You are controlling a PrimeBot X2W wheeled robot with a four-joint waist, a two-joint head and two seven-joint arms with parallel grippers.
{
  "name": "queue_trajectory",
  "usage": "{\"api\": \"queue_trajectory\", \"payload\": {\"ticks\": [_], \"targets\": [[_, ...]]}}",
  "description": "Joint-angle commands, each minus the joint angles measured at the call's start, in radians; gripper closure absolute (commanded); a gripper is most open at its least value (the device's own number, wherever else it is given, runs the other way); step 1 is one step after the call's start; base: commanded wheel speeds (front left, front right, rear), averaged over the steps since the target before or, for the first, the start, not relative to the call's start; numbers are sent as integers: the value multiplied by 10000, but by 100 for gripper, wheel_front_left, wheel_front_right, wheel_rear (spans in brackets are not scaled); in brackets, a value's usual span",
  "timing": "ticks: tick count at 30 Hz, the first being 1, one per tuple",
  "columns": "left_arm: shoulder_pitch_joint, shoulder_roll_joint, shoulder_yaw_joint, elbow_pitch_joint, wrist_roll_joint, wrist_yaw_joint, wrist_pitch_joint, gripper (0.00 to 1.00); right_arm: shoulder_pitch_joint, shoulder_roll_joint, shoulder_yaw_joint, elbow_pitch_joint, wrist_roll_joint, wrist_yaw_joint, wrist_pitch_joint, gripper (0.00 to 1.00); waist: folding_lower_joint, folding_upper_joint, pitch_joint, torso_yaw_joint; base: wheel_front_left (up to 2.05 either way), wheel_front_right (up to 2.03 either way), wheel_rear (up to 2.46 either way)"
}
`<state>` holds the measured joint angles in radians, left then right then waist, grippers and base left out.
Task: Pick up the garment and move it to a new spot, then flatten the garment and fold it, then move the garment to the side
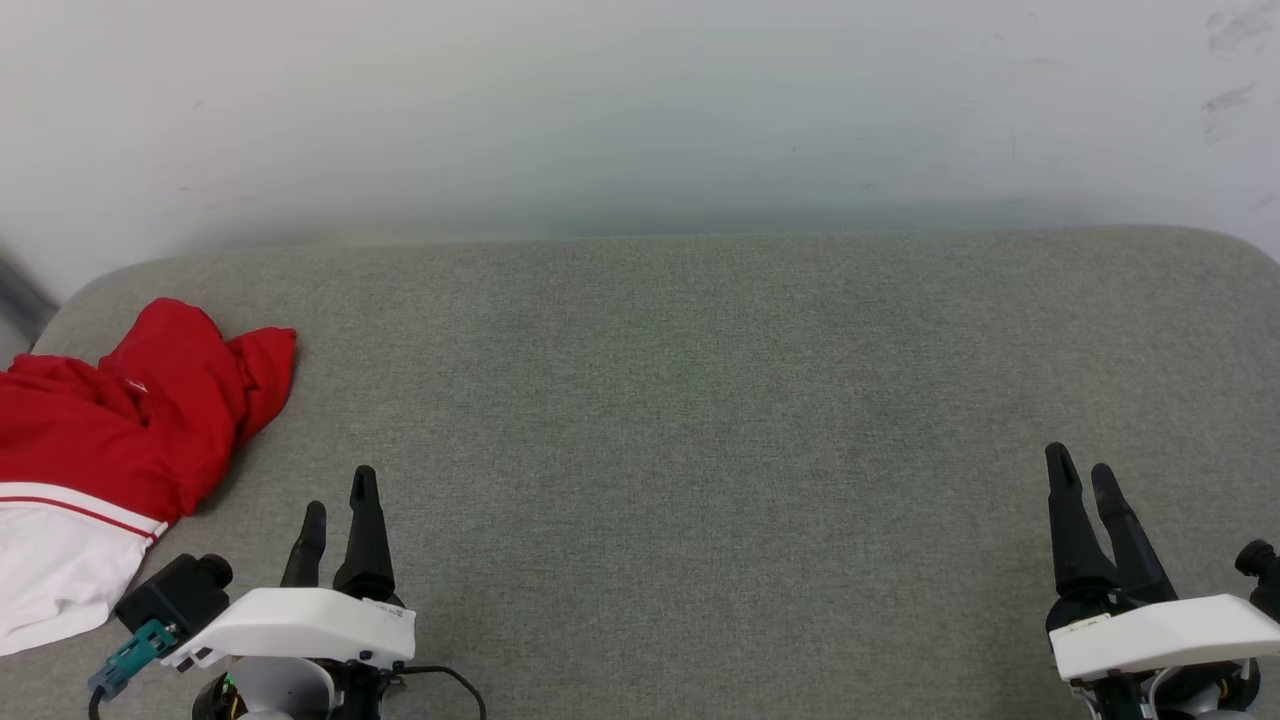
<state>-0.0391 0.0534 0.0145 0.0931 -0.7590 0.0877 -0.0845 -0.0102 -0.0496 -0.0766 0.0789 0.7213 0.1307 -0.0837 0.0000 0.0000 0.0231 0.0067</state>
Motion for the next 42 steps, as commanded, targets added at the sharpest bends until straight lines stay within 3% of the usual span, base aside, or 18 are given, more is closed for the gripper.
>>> {"api": "queue_trajectory", "payload": {"ticks": [1,24,42], "targets": [[-24,88,-20,-186,278,49,-96,0,-14,-14,17,-200,-294,0,-88,0,0,0,2,2,0,0,0],[199,283,-662,-540,3052,615,-739,0,212,-13,38,-603,-3085,0,-749,0,0,0,67,68,0,0,0],[409,404,-1075,-695,4792,820,-1171,0,466,-12,140,-800,-4686,0,-1172,0,0,0,57,117,0,0,0]]}}
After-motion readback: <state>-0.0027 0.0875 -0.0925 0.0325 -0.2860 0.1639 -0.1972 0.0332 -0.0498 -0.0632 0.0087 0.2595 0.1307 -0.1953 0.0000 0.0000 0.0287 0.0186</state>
